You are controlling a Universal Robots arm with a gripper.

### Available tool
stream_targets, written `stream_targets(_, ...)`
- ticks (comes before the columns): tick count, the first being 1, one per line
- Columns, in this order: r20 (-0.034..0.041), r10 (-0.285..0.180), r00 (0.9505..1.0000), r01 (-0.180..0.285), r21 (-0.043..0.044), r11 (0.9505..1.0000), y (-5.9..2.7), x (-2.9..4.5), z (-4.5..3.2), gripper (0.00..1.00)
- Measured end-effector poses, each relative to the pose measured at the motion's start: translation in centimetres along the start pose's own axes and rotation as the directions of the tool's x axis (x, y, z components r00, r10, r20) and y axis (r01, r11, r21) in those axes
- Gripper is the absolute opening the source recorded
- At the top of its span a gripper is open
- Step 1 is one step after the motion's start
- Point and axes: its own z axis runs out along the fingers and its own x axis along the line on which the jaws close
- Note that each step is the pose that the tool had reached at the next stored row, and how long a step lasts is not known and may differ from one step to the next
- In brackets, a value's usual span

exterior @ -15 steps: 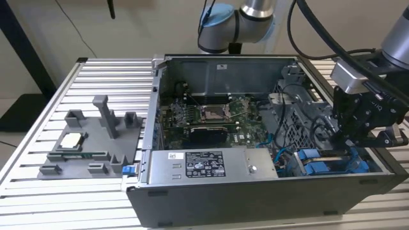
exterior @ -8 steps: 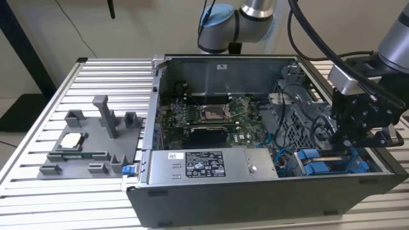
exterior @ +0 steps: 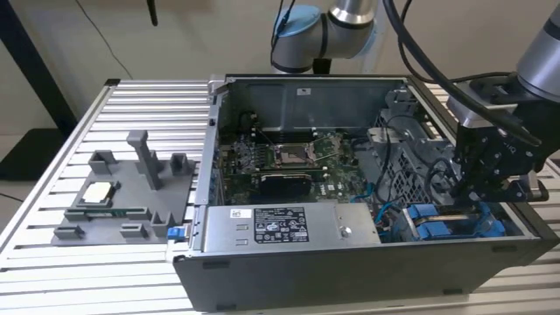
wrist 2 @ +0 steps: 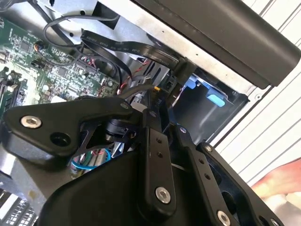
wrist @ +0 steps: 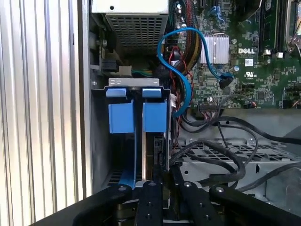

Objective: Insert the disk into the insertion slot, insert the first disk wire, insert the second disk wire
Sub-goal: 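Insert the first disk wire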

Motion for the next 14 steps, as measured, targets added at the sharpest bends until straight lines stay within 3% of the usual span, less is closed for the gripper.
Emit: stream_targets(14,-0.0006,0.020,0.9998,-0.020,-0.0032,0.9998,-0.33,0.00,0.01,0.19)
